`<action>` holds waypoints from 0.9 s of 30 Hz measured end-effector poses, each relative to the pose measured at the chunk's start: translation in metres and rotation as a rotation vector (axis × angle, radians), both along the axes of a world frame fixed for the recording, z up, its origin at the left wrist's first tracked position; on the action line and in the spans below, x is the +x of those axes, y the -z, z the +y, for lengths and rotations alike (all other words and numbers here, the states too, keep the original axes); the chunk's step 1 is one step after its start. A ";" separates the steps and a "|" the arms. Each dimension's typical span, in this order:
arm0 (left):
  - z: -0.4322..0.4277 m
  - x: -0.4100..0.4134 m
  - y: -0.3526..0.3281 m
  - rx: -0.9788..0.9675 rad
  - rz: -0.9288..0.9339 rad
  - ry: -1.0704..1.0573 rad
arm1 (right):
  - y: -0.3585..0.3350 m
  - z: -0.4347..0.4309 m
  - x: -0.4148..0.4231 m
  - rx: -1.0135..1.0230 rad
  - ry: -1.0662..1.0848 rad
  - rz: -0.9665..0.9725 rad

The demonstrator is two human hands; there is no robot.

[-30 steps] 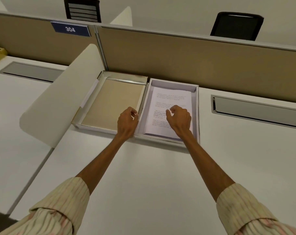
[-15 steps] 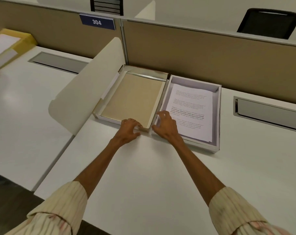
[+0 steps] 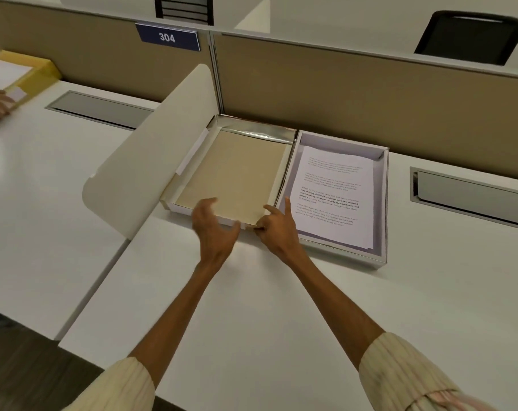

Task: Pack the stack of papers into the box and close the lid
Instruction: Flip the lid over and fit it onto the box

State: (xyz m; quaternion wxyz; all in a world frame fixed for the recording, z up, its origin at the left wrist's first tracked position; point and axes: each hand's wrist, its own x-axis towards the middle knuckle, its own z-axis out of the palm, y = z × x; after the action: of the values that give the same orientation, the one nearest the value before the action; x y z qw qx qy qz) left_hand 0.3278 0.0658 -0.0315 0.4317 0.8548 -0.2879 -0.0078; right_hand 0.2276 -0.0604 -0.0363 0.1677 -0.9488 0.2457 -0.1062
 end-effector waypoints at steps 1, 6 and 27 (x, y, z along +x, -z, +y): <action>0.000 -0.002 0.001 -0.130 0.194 -0.185 | 0.001 -0.001 -0.002 0.024 0.000 -0.035; -0.005 0.019 -0.003 -0.555 1.141 -0.263 | 0.003 -0.003 -0.004 0.096 0.001 -0.117; -0.040 -0.027 -0.015 -0.277 0.208 0.125 | -0.130 -0.049 -0.005 0.897 0.444 -0.752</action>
State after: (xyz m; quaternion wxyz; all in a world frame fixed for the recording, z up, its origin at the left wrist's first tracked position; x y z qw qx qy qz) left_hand 0.3013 0.0258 -0.0166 0.5714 0.7621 -0.2928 -0.0831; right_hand 0.2223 -0.1090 0.0937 0.5986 -0.6101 0.3817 -0.3518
